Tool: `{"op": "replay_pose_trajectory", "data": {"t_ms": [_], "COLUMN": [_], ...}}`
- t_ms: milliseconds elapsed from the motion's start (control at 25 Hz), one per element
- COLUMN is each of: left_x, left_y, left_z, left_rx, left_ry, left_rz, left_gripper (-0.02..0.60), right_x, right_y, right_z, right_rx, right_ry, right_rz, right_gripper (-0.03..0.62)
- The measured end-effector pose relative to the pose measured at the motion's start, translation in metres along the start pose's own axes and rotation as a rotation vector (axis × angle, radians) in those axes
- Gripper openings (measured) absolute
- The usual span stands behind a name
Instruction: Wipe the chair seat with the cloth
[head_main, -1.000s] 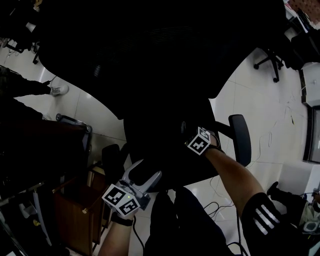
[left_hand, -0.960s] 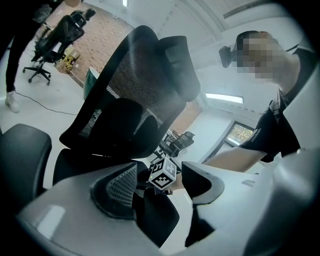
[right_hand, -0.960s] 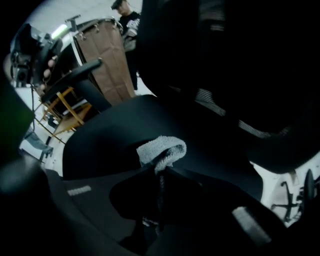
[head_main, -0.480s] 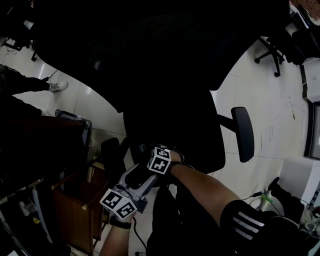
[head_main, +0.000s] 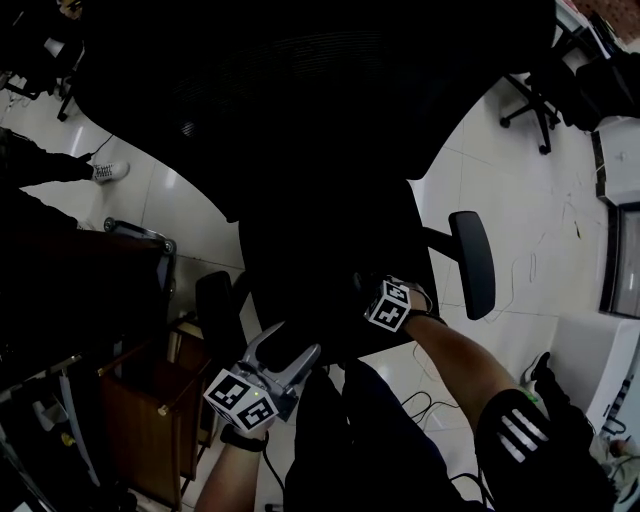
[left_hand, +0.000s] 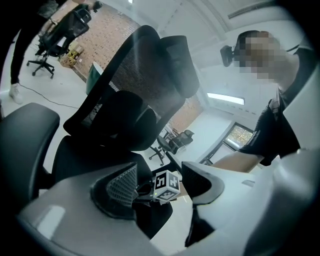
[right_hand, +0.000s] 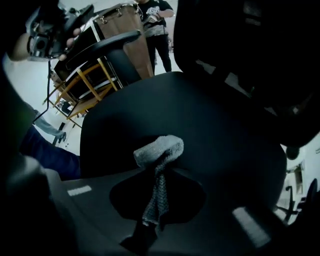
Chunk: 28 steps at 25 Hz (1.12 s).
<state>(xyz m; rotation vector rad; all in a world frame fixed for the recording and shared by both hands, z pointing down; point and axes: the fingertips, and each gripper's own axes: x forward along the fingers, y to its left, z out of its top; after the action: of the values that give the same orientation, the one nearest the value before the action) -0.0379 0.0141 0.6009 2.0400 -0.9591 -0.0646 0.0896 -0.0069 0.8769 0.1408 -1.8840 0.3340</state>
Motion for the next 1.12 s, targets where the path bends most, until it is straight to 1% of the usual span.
{"op": "replay_pose_trajectory", "data": {"t_ms": [120,200,320,400,480,520,680,760,880,920,1000,1120], "left_x": [0.004,0.004,-0.001,-0.004,-0.010,-0.014,-0.035,-0.043,-0.056,-0.061,-0.068,-0.072], "left_y": [-0.008,-0.010,-0.011,-0.011,-0.010,-0.008,0.003,0.007,0.011,0.011,0.012,0.016], "left_z": [0.000,-0.001,0.000,-0.001,0.000,0.000,-0.005,-0.007,-0.009,-0.011,-0.015,-0.025], "left_rx": [0.002,0.006,0.006,0.004,0.000,-0.004,-0.026,-0.032,-0.034,-0.034,-0.036,-0.050], "left_ry": [0.007,0.014,0.017,0.008,-0.003,-0.007,-0.019,-0.024,-0.026,-0.025,-0.022,-0.013], "left_rz": [-0.016,-0.020,-0.015,-0.012,-0.002,0.008,0.068,0.087,0.104,0.110,0.124,0.141], "left_gripper": [0.302,0.304,0.302,0.302,0.302,0.302,0.304,0.304,0.304,0.304,0.304,0.304], "right_x": [-0.022,-0.033,-0.039,-0.042,-0.039,-0.033,-0.005,0.008,0.029,0.034,0.037,0.049], "right_y": [-0.026,-0.036,-0.040,-0.034,-0.012,0.006,0.108,0.155,0.208,0.219,0.227,0.228], "right_z": [-0.044,-0.059,-0.059,-0.039,-0.011,0.004,0.077,0.111,0.141,0.147,0.153,0.142], "right_rx": [0.038,0.075,0.091,0.085,0.063,0.035,-0.132,-0.191,-0.267,-0.288,-0.311,-0.292], "right_ry": [0.050,0.068,0.079,0.036,-0.022,-0.038,-0.104,-0.146,-0.157,-0.149,-0.122,-0.117], "right_rz": [-0.054,-0.077,-0.093,-0.090,-0.049,-0.016,0.144,0.209,0.279,0.288,0.284,0.297], "right_gripper": [0.028,0.028,0.028,0.028,0.028,0.028,0.028,0.028,0.029,0.028,0.028,0.028]}}
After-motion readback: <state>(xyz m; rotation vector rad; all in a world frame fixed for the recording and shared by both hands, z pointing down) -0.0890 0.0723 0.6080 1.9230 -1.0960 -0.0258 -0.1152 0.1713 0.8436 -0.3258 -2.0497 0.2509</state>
